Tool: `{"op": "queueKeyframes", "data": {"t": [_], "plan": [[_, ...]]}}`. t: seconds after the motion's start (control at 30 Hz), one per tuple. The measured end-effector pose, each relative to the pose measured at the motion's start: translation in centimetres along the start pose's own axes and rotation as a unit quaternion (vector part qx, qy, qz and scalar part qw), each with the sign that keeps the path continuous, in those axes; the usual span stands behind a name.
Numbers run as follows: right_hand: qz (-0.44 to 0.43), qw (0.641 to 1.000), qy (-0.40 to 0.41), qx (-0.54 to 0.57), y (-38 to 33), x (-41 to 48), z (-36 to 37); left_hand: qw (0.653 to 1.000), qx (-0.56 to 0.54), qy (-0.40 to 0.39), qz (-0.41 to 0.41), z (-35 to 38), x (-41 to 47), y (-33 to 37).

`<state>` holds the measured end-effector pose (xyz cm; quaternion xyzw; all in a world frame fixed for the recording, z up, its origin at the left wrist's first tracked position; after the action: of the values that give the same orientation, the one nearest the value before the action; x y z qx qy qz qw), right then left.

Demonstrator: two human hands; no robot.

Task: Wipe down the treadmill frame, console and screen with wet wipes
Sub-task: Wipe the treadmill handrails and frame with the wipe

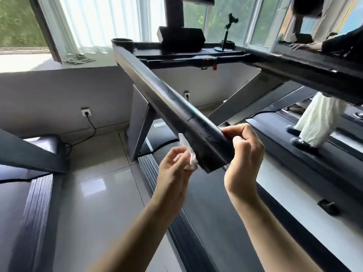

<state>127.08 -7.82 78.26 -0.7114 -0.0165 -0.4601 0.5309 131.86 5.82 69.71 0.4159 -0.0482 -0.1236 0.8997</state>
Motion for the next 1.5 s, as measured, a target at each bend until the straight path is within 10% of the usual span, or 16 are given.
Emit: {"op": "queueKeyframes", "data": {"t": [0.4, 0.53, 0.73, 0.97, 1.2, 1.37, 1.5], "plan": [[0.074, 0.994, 0.078, 0.013, -1.0, -0.8, 0.2, 0.992, 0.089, 0.032, 0.087, -1.6, 6.1, 7.0], [0.1, 0.987, 0.126, -0.008, -0.8, -1.1, -0.3, 0.851, 0.391, -0.105, 0.333, 2.3, 1.4, 7.7], [0.117, 0.972, 0.199, -0.053, -2.0, -1.9, 0.0, 0.729, 0.421, -0.298, 0.449, 4.0, -0.7, 6.7], [0.094, 0.954, 0.264, -0.106, -2.6, -2.2, 0.6, 0.919, 0.308, -0.048, 0.24, -0.9, 7.4, 8.6], [0.107, 0.965, 0.225, -0.078, -2.2, -2.2, 0.2, 0.758, 0.393, -0.272, 0.443, 4.8, -0.8, 6.9], [0.076, 0.975, 0.166, -0.126, -2.4, -2.0, -0.2, 0.849, 0.367, -0.065, 0.376, 2.2, 3.9, 7.9], [0.069, 0.982, 0.135, -0.11, -2.4, -1.9, -0.3, 0.801, 0.4, -0.114, 0.43, 5.3, 0.4, 7.7]]}}
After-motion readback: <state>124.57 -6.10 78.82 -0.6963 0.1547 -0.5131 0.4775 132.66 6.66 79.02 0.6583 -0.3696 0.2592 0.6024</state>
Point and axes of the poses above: each hand's wrist, its own x-axis towards the middle knuckle, its own z-axis out of the palm, y = z × x, the point moved 5 cm from there along x, towards the middle knuckle, and after that the axes turned 5 degrees about -z, right-handed, at the moved point
